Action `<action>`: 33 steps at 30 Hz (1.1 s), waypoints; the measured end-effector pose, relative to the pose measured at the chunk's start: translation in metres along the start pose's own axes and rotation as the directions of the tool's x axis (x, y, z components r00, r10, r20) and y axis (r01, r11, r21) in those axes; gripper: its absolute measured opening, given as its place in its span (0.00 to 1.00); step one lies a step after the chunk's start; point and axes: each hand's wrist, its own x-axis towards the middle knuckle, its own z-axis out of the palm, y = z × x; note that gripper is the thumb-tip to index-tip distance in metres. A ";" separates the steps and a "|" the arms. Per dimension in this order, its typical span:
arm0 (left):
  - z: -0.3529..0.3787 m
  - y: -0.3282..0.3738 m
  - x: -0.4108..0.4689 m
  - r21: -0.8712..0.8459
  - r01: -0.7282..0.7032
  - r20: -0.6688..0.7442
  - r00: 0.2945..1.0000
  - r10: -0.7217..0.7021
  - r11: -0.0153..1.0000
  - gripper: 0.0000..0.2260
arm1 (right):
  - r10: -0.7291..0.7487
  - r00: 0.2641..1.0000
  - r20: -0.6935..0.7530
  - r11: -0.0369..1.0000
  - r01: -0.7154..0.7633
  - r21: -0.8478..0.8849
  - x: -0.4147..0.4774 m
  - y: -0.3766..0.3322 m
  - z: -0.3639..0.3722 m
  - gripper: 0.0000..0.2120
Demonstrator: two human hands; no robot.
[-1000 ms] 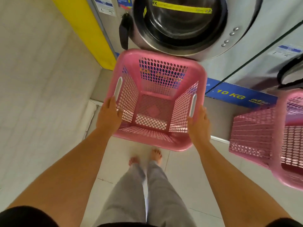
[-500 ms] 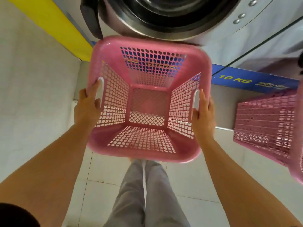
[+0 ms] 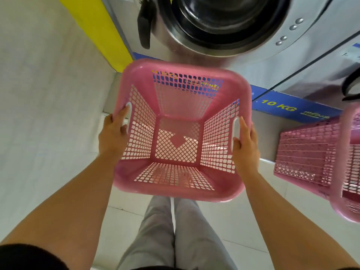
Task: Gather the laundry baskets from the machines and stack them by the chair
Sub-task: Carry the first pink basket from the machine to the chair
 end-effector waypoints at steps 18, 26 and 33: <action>-0.056 -0.135 -0.201 -0.145 0.399 -0.219 0.879 -0.422 0.905 0.25 | -0.398 0.882 0.254 0.911 0.413 -0.006 -0.098 -0.085 0.021 0.31; -0.053 -0.230 -0.331 -0.297 0.566 -0.266 0.725 -0.636 0.769 0.24 | -0.552 0.755 0.354 0.812 0.583 0.025 -0.202 -0.112 0.071 0.31; -0.040 -0.300 -0.436 -0.418 0.657 -0.264 0.573 -0.776 0.628 0.23 | -0.610 0.613 0.502 0.702 0.712 -0.016 -0.291 -0.130 0.114 0.29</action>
